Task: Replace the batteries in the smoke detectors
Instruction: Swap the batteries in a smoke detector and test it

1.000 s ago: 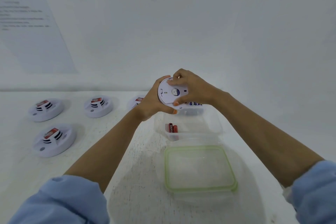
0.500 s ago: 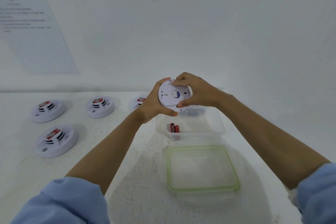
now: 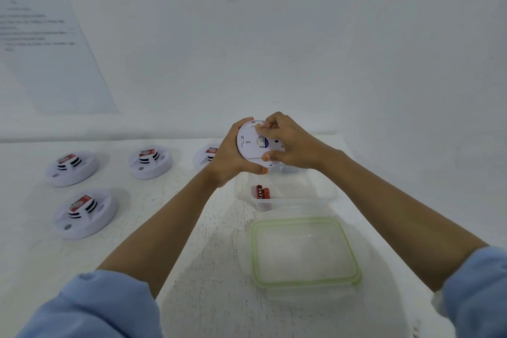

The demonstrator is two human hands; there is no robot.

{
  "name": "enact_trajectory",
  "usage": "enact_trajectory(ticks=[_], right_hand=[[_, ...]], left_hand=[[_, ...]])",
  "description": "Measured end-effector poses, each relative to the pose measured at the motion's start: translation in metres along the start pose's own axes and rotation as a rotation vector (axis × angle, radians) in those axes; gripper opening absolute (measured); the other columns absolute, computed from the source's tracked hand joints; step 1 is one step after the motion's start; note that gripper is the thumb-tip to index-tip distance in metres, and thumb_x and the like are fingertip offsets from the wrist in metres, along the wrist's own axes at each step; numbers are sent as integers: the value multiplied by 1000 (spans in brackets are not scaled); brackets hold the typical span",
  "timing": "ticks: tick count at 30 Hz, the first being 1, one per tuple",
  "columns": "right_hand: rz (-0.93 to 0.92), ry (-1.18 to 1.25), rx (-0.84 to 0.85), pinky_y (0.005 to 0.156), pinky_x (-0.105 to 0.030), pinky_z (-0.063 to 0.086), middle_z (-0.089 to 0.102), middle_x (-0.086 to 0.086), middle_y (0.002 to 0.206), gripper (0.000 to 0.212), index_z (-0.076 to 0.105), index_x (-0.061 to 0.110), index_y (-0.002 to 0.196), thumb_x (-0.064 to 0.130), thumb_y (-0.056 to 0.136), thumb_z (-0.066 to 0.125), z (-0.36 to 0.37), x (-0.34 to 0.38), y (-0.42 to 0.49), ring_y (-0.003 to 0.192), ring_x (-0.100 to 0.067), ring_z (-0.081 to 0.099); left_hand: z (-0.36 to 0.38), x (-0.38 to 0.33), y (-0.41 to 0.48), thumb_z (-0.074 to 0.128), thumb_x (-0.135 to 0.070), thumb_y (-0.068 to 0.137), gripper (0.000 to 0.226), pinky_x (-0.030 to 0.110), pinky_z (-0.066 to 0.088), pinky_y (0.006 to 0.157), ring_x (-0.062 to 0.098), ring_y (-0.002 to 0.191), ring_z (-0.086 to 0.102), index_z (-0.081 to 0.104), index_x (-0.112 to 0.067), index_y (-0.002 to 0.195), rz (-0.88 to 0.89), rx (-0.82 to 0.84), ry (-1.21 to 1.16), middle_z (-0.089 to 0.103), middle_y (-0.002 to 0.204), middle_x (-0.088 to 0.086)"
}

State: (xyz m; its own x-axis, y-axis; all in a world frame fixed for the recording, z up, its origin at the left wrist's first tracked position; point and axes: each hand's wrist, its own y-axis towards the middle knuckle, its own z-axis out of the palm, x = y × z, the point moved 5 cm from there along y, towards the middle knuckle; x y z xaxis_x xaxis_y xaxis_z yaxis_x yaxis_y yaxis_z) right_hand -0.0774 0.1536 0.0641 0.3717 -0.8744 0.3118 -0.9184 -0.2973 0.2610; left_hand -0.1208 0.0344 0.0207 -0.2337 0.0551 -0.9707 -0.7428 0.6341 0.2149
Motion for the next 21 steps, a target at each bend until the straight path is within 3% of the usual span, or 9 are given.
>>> enact_trajectory(ticks=[5,12,16,19,21], right_hand=[[19,17,-28,95,-21,31,39,-15,123,57,48,5,132,20,82,68,5,-1,1,116,-27,36],[50,145,-6,94,-21,37,40,-7,120,59,47,10,133,22,80,71,3,-5,2,112,-17,38],[106,300,-79,95,-22,35,40,0,119,62,45,16,135,28,80,70,-8,-6,-1,114,-14,40],[187,310,-172,103,-34,36,40,-4,126,60,43,18,136,36,83,64,-16,-6,-4,121,-18,38],[212,428,-120,95,-32,44,44,-7,121,57,42,18,137,34,86,61,-17,4,-6,112,-21,47]], left_hand=[[-2,-3,-1,77,5,46,96,20,54,71,9,103,56,35,-17,129,18,-41,19,49,120,0],[-3,3,1,79,4,49,98,28,55,77,13,111,53,33,-16,134,-11,-19,43,47,127,2],[-6,-6,4,79,2,48,99,21,53,78,11,111,50,31,-17,132,16,-33,116,45,124,-1],[-11,-15,3,82,4,49,103,12,49,77,7,109,48,27,-15,134,66,-63,215,42,121,-7],[-11,-24,1,84,-8,46,104,10,48,77,6,109,48,26,-21,132,103,-76,301,41,122,-10]])
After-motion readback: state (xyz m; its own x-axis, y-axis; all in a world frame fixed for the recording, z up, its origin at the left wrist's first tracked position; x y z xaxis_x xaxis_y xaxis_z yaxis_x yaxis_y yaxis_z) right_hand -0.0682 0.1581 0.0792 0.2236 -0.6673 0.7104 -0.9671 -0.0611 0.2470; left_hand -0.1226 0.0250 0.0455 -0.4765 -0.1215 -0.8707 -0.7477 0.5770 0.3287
